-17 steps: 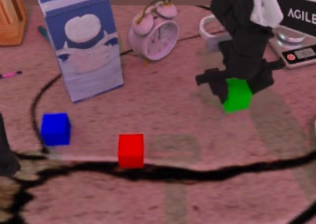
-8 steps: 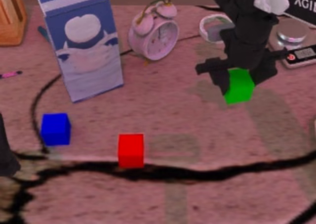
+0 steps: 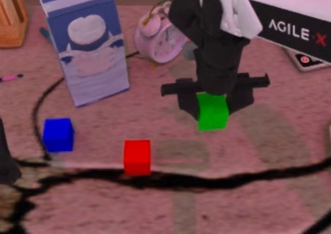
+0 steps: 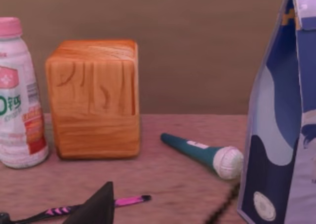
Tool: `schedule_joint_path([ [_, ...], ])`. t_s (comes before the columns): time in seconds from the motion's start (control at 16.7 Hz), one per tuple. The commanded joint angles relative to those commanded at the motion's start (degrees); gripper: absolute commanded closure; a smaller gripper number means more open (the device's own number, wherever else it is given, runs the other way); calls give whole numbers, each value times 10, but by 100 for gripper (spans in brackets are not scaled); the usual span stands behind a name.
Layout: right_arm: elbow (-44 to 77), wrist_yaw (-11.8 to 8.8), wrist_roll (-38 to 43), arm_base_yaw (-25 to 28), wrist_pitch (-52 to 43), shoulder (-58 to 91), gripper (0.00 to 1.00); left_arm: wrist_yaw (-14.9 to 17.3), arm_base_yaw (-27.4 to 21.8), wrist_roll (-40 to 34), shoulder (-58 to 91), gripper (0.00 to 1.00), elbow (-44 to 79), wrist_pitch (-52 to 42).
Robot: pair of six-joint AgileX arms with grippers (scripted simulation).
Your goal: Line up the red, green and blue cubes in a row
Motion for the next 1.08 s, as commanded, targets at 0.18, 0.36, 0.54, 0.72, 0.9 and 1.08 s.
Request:
schedule_joint_path([
  [0.18, -13, 2, 81, 50, -4, -15, 100, 0, 0, 0, 0, 0, 0, 0],
  [0.36, -20, 3, 129, 79, -3, -27, 100, 0, 0, 0, 0, 0, 0, 0],
  [0.54, -21, 4, 133, 82, -3, -28, 100, 0, 0, 0, 0, 0, 0, 0],
  [0.72, -20, 3, 134, 79, -1, -25, 100, 0, 0, 0, 0, 0, 0, 0],
  [0.9, -48, 2, 133, 81, 36, -19, 100, 0, 0, 0, 0, 0, 0, 0],
  [1.08, -94, 3, 133, 83, 95, -6, 100, 0, 0, 0, 0, 0, 0, 0],
])
